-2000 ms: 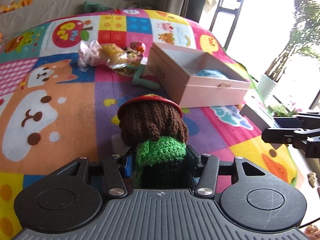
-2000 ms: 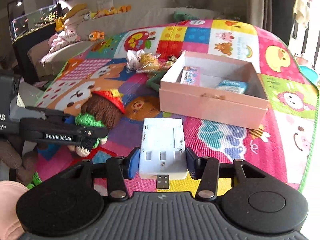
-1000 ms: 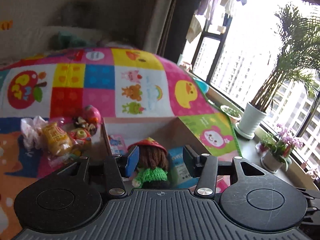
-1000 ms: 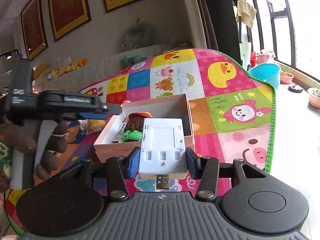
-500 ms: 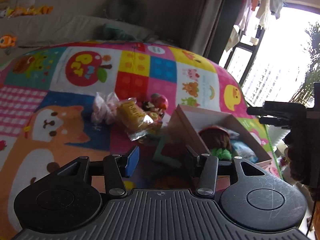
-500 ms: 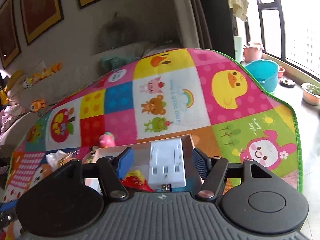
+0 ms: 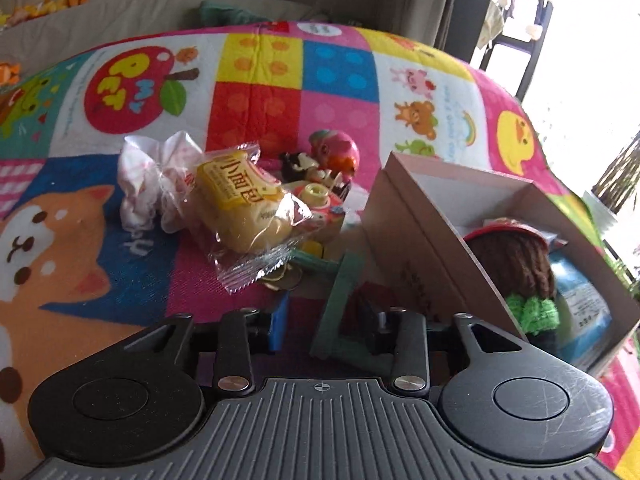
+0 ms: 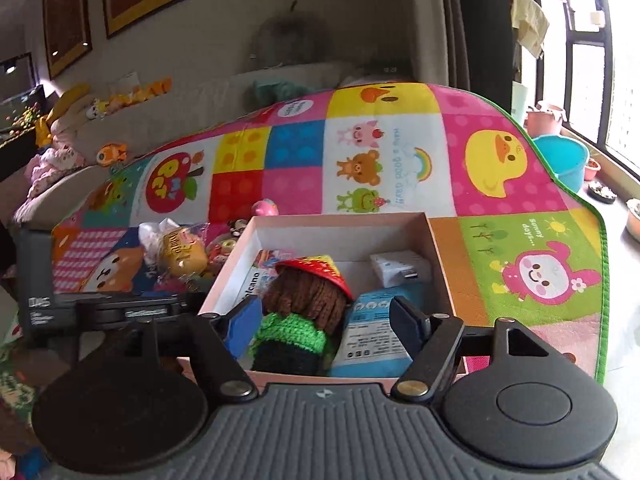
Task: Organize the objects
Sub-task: 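Lower the doll into the box with the left tool while the right tool drops the charger in, then grasp the teal toy with the left tool while the right tool grasps the pink egg toy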
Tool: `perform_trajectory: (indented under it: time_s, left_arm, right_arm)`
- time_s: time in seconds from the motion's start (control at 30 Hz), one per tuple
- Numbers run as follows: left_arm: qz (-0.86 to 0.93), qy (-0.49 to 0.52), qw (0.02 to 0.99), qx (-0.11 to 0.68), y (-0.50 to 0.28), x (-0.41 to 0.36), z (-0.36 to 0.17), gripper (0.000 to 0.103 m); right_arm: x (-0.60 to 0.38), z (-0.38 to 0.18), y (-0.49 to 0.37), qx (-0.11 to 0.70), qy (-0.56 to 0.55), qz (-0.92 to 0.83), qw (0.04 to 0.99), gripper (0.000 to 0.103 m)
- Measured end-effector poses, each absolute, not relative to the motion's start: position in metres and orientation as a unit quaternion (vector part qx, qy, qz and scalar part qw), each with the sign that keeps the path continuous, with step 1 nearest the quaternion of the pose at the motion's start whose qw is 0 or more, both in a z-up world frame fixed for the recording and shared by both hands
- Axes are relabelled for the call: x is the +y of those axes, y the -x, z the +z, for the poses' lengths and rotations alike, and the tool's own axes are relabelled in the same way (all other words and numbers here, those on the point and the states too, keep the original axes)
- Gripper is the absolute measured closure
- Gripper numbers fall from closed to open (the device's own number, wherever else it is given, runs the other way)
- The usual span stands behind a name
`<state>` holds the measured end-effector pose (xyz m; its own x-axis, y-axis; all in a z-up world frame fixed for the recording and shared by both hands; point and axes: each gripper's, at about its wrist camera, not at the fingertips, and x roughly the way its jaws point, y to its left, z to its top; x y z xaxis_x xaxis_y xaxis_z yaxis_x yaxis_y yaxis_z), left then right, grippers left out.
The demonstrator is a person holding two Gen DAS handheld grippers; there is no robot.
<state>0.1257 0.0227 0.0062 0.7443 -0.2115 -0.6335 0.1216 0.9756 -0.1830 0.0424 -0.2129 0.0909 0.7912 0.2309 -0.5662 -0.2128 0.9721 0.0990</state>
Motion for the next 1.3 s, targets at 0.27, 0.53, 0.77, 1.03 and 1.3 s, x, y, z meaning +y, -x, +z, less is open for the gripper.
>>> perform_trajectory:
  time_s: [0.27,0.53,0.77,1.03,1.3]
  left_arm:
    - [-0.163,0.027,0.918,0.359,-0.059,0.057,0.012,0.090]
    - [-0.151,0.098,0.930,0.321,-0.006,0.122,0.005,0.086]
    - [-0.162,0.081,0.934,0.307,0.001,0.128,0.007,0.086]
    - [-0.162,0.134,0.927,0.311,0.000,0.151,0.000,0.086]
    - [-0.111,0.181,0.927,0.309,-0.006,0.172,-0.001,0.087]
  right_arm:
    - [-0.163,0.113,-0.057,0.312,-0.020,0.178,0.933,0.031]
    - [-0.104,0.119,-0.164,0.370,-0.049,0.162,0.914,0.031]
    - [-0.077,0.077,-0.292,0.444,-0.054,0.054,0.893,0.031]
    - [-0.043,0.029,-0.356,0.492,-0.002,0.011,0.870,0.052]
    - [-0.002,0.028,-0.295,0.500,0.112,0.119,0.850,0.070]
